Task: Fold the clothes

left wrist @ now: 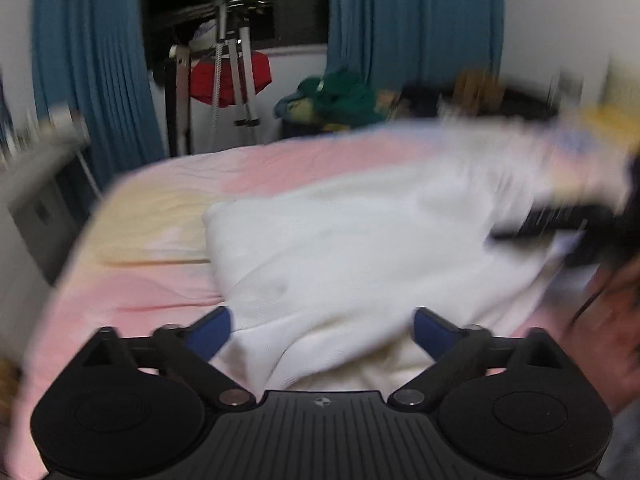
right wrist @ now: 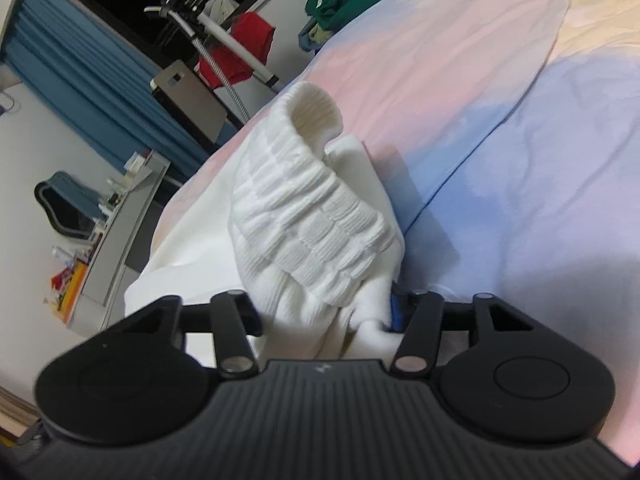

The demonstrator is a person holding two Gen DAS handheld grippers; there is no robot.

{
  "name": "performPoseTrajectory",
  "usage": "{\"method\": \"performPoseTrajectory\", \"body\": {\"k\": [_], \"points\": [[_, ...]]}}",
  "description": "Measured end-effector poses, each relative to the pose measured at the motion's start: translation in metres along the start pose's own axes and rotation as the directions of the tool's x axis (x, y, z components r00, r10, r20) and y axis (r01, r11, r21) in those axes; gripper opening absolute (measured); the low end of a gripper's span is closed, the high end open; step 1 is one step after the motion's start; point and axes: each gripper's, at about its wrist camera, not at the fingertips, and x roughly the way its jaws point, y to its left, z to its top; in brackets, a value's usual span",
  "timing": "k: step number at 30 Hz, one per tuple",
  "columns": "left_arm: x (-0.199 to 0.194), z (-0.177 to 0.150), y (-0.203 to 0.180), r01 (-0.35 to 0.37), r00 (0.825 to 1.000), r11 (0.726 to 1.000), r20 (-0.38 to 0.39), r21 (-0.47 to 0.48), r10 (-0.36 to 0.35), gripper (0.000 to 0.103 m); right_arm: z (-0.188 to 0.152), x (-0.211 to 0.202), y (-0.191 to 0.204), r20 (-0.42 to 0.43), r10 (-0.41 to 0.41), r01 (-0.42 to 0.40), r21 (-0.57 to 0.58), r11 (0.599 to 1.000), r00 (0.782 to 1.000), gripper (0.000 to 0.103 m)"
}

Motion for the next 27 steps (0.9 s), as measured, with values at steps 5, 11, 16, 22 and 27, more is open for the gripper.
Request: {"method": "performPoseTrajectory", "body": {"k": [5,11,16,22,27], "points": [[0.022,0.012,0.072,0.066,0.996,0.898,-0.028,-0.434,-0.087,0.103,0.005,-0.003,-0.002,0.045,0.033,-0.035,0.038,0.999,0.998,0.052],[0.088,0.005,0.116,0.039,0.969,0.759,-0.160,-0.650,-0.187,0.099,0.012,-0.001,-0.002,0.075,0.057,-0.060,0.046,0.997,0.996,0.051],[0.071,0.002,0.108,0.042,0.971,0.805,-0.164,-0.592,-0.172,0.097,0.011,-0.001,-0.005,0.077,0.057,-0.063,0.070,0.996,0.995,0.051],[0.017,-0.004,0.056,-0.102,0.982,0.975,-0.175,-0.199,0.067,0.095,0.011,0.003,-0.003,0.061,0.043,-0.047,0.072,0.996,0.997,0.056],[0.022,-0.016,0.006,-0.175,0.970,0.980,-0.156,0.097,0.189,0.092,0.008,0.004,-0.003,0.053,0.036,-0.040,0.071,0.997,0.998,0.060]]}}
